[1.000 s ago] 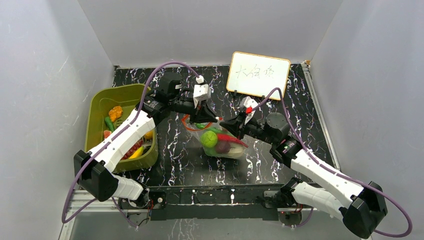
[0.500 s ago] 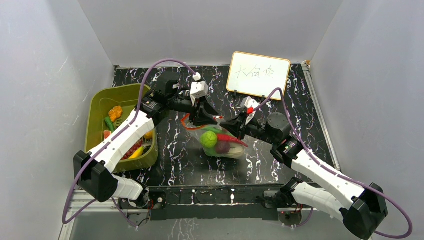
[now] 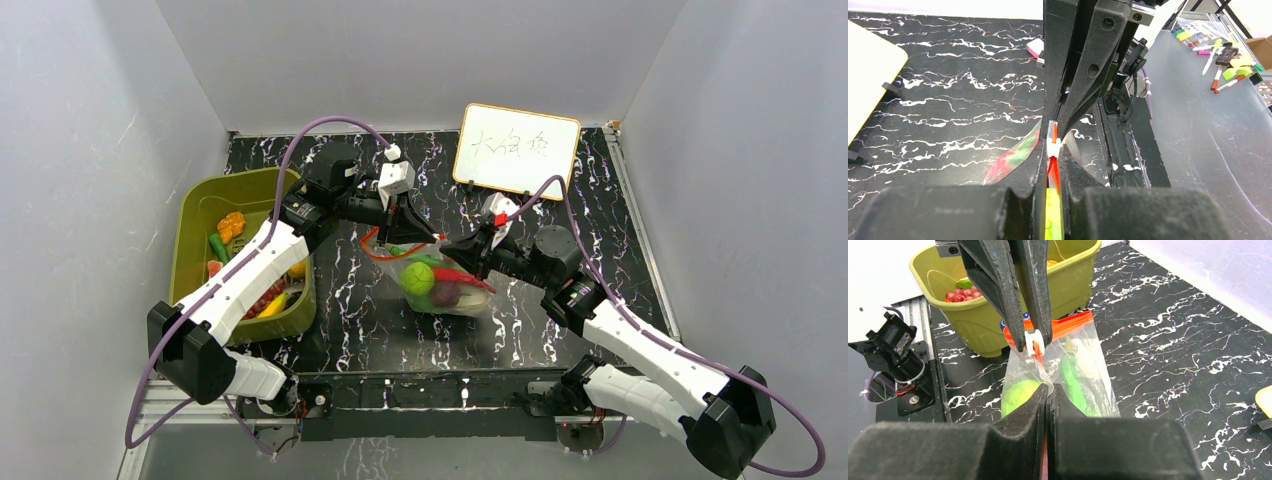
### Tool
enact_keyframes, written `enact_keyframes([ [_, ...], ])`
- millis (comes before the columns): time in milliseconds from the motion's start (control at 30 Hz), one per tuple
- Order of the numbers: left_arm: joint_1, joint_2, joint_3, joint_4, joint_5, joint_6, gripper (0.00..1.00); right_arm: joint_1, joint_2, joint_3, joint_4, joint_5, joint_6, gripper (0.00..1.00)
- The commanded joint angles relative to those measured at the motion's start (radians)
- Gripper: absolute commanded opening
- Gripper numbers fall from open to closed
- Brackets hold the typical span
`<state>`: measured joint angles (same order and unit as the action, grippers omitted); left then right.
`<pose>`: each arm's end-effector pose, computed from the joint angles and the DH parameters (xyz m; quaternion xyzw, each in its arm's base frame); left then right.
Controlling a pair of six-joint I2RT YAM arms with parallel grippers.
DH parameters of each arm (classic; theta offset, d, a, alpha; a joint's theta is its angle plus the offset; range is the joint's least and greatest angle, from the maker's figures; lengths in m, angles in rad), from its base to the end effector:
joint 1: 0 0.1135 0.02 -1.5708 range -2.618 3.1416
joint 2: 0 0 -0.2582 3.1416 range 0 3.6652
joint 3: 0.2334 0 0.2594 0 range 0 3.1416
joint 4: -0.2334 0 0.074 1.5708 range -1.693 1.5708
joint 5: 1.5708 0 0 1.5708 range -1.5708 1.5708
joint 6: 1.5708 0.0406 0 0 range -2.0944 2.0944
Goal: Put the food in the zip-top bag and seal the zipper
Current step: Zip the zipper food storage bag at the center of the board.
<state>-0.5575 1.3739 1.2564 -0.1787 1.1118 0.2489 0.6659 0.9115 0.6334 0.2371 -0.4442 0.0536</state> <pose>0.2482 -0.1976 0.3699 0.5567 0.5047 -0.4968 0.4342 0.1713 0.1568 0.3015 -0.3575 0.6250 0.3865 0.5763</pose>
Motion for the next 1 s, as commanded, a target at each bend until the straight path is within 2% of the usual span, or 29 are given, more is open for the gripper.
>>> enact_keyframes([
  [0, 0.004, -0.010, 0.006, 0.025, 0.046, 0.014, 0.00, -0.002, -0.033, 0.034, 0.061, 0.024, 0.014, 0.01],
  [100, 0.004, -0.010, 0.007, 0.024, 0.059, 0.017, 0.00, -0.003, -0.043, 0.067, -0.006, 0.007, -0.006, 0.17],
  [233, 0.004, -0.010, 0.017, -0.001, 0.088, 0.056, 0.00, -0.002, -0.022, 0.141, -0.124, -0.063, -0.075, 0.27],
  [600, 0.004, 0.036, 0.047, -0.024, 0.133, 0.066, 0.00, -0.003, 0.055, 0.207, -0.190, -0.145, -0.143, 0.25],
  [867, 0.004, 0.045, 0.060, -0.054, 0.135, 0.088, 0.00, -0.002, 0.082, 0.212, -0.206, -0.170, -0.147, 0.36],
  [967, 0.004, 0.043, 0.058, -0.053, 0.144, 0.095, 0.00, -0.002, 0.094, 0.204, -0.184, -0.176, -0.134, 0.35],
])
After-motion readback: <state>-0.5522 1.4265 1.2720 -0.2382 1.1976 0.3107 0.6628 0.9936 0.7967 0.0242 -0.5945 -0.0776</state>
